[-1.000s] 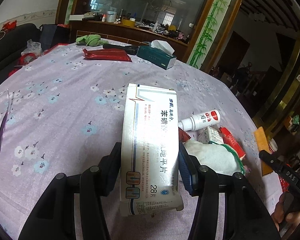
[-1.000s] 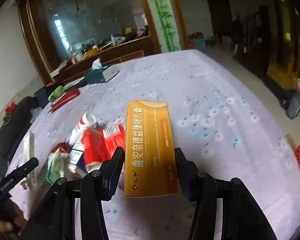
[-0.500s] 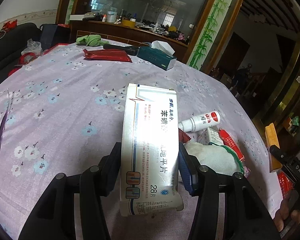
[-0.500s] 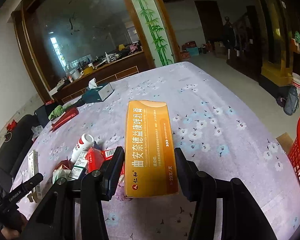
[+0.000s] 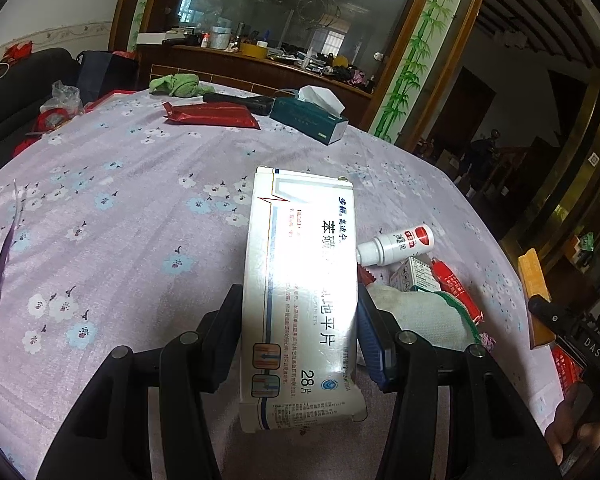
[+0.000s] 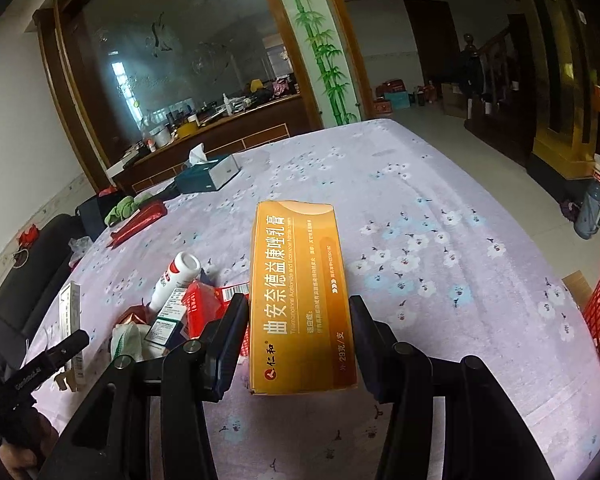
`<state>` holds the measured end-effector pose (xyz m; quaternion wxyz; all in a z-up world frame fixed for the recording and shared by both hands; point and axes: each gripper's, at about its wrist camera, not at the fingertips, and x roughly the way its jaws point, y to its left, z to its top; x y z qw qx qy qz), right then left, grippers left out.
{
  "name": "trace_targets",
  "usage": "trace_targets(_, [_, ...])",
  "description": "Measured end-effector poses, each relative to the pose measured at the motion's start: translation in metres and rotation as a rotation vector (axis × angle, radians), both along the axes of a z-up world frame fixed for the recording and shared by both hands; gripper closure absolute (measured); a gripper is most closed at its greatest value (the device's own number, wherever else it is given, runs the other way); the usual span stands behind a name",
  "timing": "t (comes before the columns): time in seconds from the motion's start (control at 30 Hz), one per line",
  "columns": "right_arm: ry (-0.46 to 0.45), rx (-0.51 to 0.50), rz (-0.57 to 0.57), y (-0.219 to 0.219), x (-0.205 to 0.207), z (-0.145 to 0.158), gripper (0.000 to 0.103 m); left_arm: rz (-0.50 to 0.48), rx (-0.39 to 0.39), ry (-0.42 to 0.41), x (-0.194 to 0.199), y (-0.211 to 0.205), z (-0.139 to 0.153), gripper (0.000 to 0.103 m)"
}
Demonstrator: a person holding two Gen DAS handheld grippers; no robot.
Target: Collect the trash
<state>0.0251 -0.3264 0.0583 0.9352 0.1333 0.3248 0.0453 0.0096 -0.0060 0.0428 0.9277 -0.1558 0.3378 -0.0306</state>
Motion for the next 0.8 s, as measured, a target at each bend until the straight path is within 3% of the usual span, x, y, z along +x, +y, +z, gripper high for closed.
trace_targets(0.8, [-0.023,-0.044,-0.039,-0.0001,-0.0046,0.0012,0.049,-0.02,0.015,-0.041,0.0004,-0.0069,0.0036,0.051])
